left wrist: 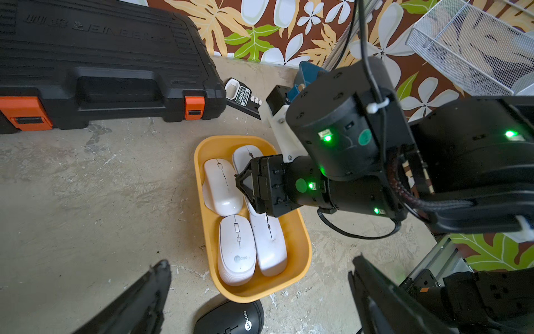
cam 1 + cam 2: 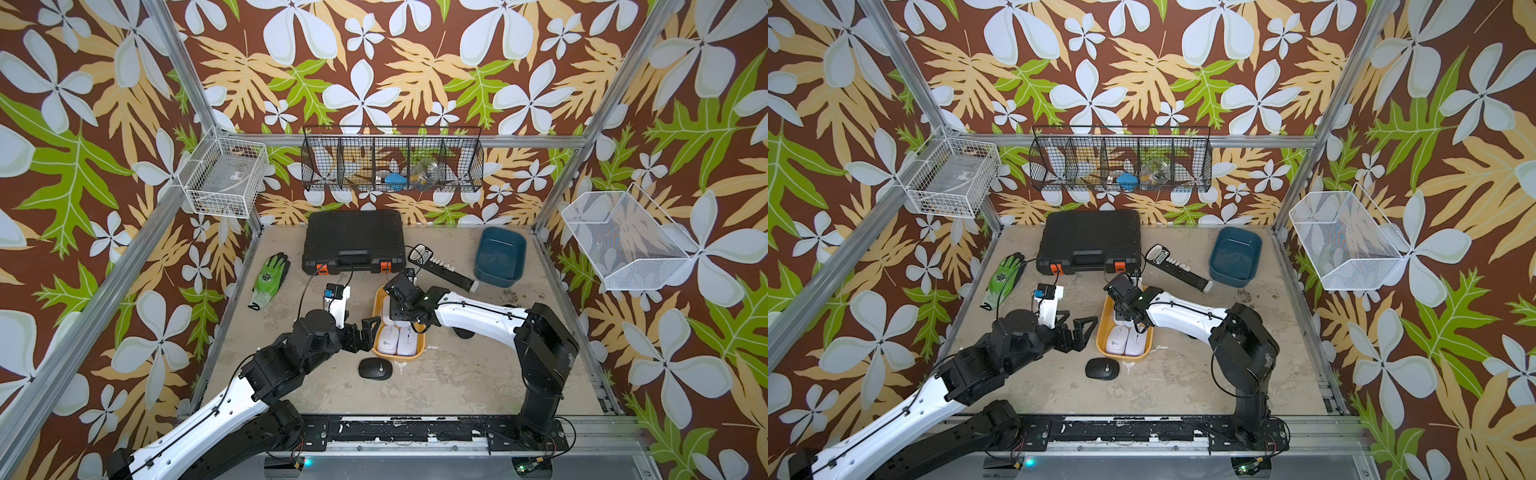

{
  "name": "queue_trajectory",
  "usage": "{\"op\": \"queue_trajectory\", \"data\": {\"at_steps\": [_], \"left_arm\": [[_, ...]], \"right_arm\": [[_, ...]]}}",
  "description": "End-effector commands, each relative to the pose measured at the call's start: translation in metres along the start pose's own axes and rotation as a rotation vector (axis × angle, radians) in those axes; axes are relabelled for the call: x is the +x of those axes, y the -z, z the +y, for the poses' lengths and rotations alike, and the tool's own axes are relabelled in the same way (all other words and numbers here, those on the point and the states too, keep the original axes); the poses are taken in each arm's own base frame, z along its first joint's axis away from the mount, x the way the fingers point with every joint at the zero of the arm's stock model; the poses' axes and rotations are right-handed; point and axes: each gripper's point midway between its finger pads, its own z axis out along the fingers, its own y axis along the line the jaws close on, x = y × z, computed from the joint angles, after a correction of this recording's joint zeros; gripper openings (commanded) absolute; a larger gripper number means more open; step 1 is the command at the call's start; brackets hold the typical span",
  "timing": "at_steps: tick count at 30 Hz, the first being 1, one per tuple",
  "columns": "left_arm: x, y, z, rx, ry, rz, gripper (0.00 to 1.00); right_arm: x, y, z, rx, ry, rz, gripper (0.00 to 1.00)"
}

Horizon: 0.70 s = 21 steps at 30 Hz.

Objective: Place the mice by color into the storage box
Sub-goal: Place the mouse in the storage box.

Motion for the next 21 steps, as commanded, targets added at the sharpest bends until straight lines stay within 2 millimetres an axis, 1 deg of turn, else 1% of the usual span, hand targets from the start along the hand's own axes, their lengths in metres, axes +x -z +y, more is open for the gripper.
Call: {"op": "queue_trajectory", "data": {"at_steps": [1,8,11,17,21], "left_arm": [[0.003,0.001,0.004,-0.011,0.009,0.006,1.00],[0.005,0.003,0.005,-0.010,0.005,0.009,1.00],[0.006,0.004,0.005,-0.007,0.005,0.013,1.00],[0.013,0.003,0.006,-0.005,0.011,0.028,1.00],[0.015,0.003,0.008,-0.005,0.014,0.032,1.00]], "right_arm": [[-0.011,0.000,-0.005,0.048,-0.026,-0.052,0.56],[-0.004,-0.016,-0.024,0.105,-0.055,-0.038,0.57],[-0.004,-0.020,-0.030,0.113,-0.076,-0.037,0.57],[-0.006,-0.028,-0.034,0.134,-0.076,-0.033,0.59],[-0.002,-0.034,-0.037,0.141,-0.082,-0.015,0.61]]}}
